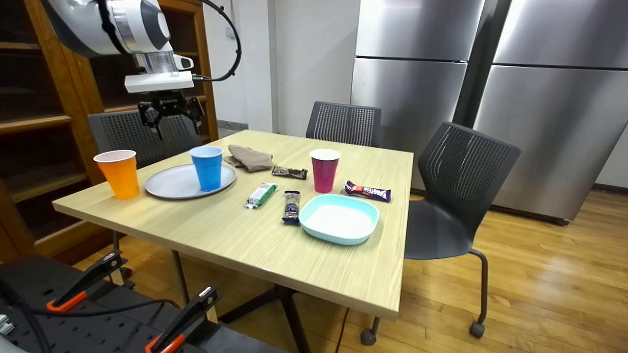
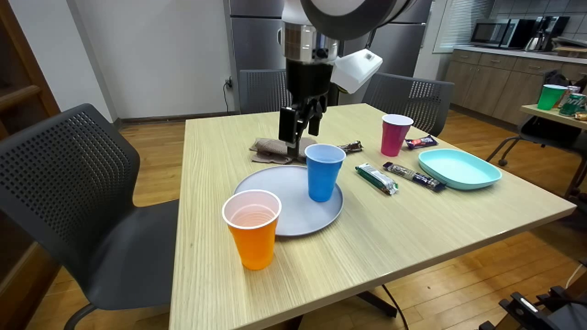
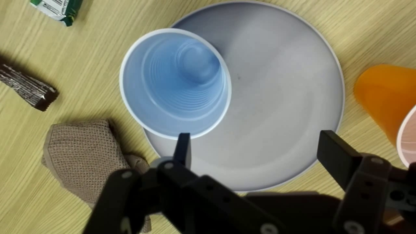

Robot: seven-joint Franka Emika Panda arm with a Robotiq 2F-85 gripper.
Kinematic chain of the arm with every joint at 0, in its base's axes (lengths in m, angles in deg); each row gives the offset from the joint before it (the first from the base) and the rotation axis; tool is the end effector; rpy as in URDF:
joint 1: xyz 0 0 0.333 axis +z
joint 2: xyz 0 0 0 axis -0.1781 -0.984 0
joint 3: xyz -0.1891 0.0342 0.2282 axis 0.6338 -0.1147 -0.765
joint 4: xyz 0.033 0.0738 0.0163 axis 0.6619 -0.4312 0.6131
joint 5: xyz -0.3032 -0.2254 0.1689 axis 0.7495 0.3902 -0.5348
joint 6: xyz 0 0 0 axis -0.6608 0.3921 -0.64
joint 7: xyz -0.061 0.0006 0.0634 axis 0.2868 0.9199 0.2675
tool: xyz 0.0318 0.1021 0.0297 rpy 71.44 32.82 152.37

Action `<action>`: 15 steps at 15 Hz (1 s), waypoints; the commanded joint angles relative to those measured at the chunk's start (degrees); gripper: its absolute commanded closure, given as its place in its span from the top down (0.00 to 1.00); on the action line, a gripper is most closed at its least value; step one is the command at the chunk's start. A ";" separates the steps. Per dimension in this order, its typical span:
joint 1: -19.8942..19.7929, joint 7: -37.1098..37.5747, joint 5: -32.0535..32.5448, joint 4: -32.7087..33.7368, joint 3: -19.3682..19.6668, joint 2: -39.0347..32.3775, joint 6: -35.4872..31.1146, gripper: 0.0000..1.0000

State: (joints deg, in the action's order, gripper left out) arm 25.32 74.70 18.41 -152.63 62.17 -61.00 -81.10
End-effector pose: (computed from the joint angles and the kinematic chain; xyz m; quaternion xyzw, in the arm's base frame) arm 0.5445 0.2574 0.2215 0.9226 0.3791 0.0557 0.0441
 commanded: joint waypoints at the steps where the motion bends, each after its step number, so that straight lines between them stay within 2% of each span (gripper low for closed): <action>1: -0.15 -0.03 -0.01 0.06 -0.15 0.03 0.14 1.00; 10: 4.27 11.44 -0.48 -1.95 -0.32 1.09 -1.55 1.00; 15: 5.65 12.48 -2.41 -1.97 -1.90 0.56 -0.73 1.00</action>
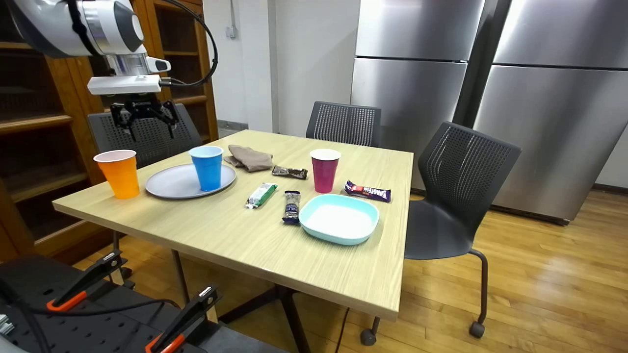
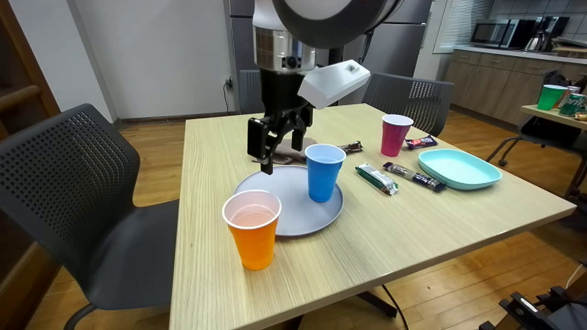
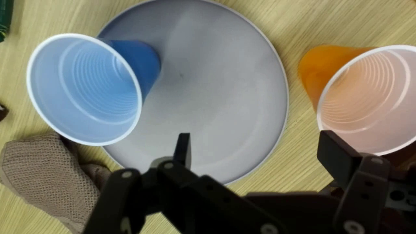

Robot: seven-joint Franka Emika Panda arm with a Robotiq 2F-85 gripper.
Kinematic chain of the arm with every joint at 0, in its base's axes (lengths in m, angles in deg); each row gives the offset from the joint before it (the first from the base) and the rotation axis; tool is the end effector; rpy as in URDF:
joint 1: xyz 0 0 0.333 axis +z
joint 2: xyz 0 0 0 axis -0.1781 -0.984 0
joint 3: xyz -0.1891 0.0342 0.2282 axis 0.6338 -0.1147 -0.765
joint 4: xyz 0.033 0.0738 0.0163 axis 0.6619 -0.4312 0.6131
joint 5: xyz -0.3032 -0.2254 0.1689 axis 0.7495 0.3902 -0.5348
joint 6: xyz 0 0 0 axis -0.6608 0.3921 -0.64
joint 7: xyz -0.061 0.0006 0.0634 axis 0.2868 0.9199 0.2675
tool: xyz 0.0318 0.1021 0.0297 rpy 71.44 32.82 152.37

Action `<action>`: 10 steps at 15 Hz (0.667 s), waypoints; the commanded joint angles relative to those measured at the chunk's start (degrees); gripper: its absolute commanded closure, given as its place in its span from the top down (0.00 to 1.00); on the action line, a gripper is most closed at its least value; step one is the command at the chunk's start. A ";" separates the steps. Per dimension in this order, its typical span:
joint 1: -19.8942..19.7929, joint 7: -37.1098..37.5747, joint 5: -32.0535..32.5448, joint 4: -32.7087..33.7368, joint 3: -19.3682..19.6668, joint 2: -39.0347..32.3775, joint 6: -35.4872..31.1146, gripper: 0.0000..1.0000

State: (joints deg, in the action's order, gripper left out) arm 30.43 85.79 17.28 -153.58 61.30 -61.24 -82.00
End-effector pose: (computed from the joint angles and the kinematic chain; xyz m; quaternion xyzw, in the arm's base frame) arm 0.5102 0.3110 0.2143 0.9416 0.3310 0.0568 0.0256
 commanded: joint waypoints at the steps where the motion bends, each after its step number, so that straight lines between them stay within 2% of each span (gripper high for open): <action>1: 0.79 1.43 -1.36 -1.30 -1.20 0.87 0.22 1.00; 5: 1.87 2.59 -0.94 -1.27 -0.98 0.05 0.79 1.00; 10: 1.12 0.96 -4.11 -0.29 -2.26 -2.76 -1.14 1.00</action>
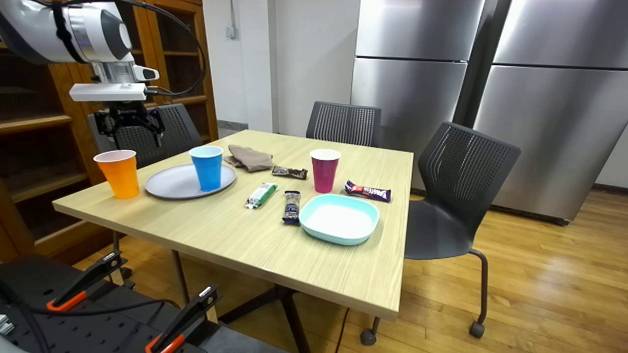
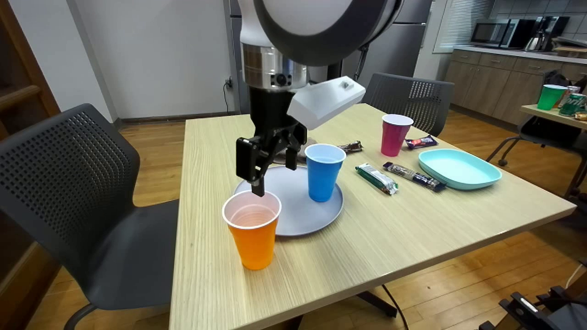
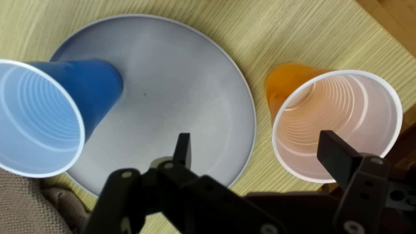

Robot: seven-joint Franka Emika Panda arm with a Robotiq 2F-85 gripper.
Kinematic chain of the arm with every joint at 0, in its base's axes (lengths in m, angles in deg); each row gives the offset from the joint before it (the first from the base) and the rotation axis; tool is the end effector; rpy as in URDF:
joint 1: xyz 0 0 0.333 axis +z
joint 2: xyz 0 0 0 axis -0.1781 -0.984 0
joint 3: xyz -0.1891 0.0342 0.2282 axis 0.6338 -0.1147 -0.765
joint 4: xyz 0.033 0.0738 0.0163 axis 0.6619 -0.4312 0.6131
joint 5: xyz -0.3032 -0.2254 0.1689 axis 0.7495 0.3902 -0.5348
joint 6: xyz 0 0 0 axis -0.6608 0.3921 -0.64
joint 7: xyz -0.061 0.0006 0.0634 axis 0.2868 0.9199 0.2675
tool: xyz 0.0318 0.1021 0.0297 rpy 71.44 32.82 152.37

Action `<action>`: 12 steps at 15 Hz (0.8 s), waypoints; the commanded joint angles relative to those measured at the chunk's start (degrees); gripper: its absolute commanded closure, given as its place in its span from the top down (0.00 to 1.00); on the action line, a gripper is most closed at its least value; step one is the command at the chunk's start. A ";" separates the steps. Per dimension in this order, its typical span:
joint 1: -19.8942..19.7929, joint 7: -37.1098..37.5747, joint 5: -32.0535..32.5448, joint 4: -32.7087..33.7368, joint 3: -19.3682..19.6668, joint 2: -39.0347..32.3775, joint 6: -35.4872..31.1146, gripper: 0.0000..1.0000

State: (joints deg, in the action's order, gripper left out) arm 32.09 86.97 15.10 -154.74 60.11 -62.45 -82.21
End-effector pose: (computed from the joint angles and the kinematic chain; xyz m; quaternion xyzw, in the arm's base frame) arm 0.4856 0.3314 0.1952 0.9430 0.3309 0.0348 0.0115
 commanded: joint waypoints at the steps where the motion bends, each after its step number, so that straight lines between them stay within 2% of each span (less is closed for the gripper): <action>1: -0.67 -0.31 -2.86 1.15 -1.28 -2.17 -0.95 1.00; 7: -0.52 -0.48 -5.00 1.43 -1.32 -4.02 -2.46 1.00; 8: -0.48 -0.61 -5.02 1.38 -1.33 -4.16 -2.91 0.75; 9: -0.39 -0.54 -5.00 1.37 -1.29 -4.25 -3.04 0.74; 12: -0.42 -0.62 -5.25 1.54 -1.43 -4.50 -3.19 0.51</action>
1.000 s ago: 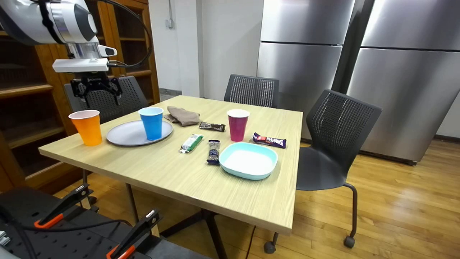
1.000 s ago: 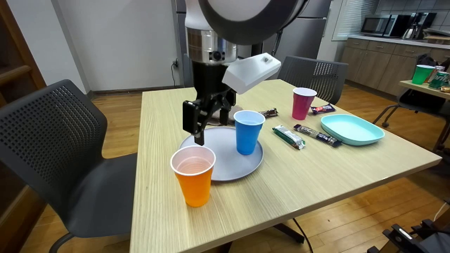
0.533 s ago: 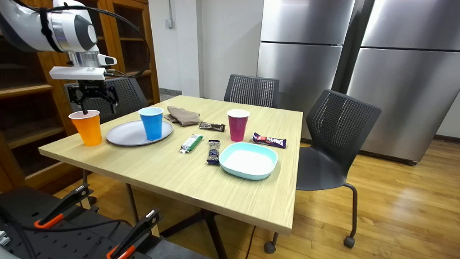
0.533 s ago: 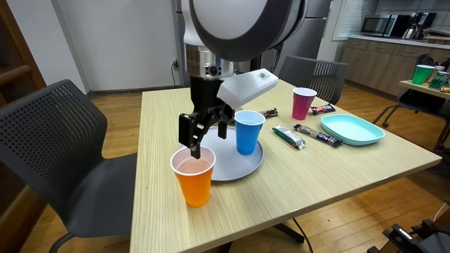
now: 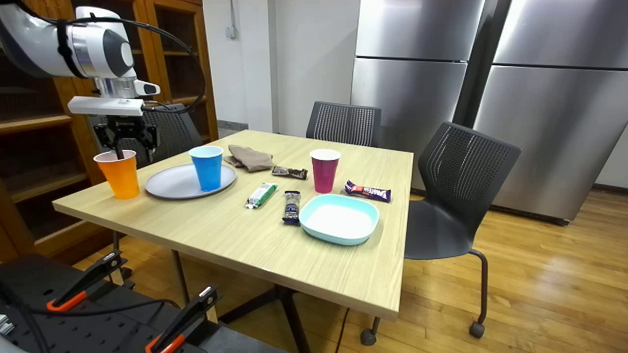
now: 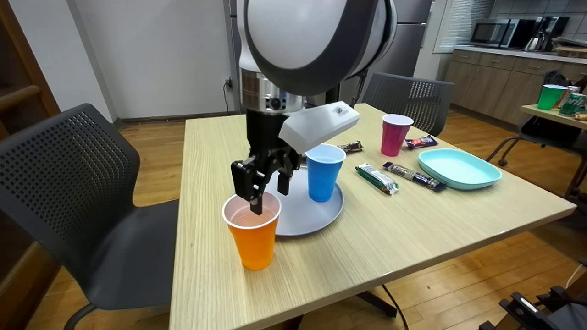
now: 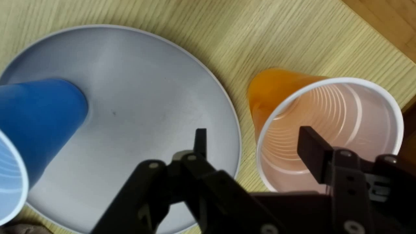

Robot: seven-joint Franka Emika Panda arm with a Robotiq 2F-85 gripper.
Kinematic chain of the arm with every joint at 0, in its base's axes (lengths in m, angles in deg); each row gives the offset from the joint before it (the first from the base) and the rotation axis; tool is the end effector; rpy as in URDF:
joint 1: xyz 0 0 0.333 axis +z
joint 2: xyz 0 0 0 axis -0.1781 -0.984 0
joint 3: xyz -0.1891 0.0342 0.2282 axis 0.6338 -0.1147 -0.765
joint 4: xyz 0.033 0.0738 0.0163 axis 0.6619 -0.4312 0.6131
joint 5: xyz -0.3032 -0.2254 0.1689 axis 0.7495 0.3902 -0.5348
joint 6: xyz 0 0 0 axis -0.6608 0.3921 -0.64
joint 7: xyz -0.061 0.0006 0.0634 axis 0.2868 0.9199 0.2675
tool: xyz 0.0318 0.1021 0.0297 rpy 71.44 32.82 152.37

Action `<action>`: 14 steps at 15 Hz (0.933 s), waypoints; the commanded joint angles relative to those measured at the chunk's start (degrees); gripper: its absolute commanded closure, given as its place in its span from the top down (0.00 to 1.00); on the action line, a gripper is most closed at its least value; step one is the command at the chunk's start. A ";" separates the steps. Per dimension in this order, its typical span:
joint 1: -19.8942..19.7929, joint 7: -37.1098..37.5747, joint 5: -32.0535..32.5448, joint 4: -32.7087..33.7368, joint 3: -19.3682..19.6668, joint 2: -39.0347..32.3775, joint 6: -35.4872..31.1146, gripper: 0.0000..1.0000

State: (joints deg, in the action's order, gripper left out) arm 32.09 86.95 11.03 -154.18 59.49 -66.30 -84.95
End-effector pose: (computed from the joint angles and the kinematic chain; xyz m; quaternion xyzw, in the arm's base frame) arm 0.4804 0.3374 0.1656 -0.9512 -0.3074 -0.0204 0.0176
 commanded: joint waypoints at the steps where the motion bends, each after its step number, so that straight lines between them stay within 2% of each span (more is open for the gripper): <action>1: -0.39 -0.77 -1.24 1.15 -0.95 -0.90 -0.36 0.42; 5: -0.98 -1.68 -2.74 1.59 -2.11 -1.78 -0.91 0.11; 7: -1.10 -2.20 -4.11 2.09 -2.77 -2.57 -0.72 0.00; 14: -1.71 -3.25 -7.77 2.67 -4.30 -2.48 -1.72 0.01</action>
State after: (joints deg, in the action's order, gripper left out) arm 31.90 85.54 5.24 -152.40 56.55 -68.92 -85.94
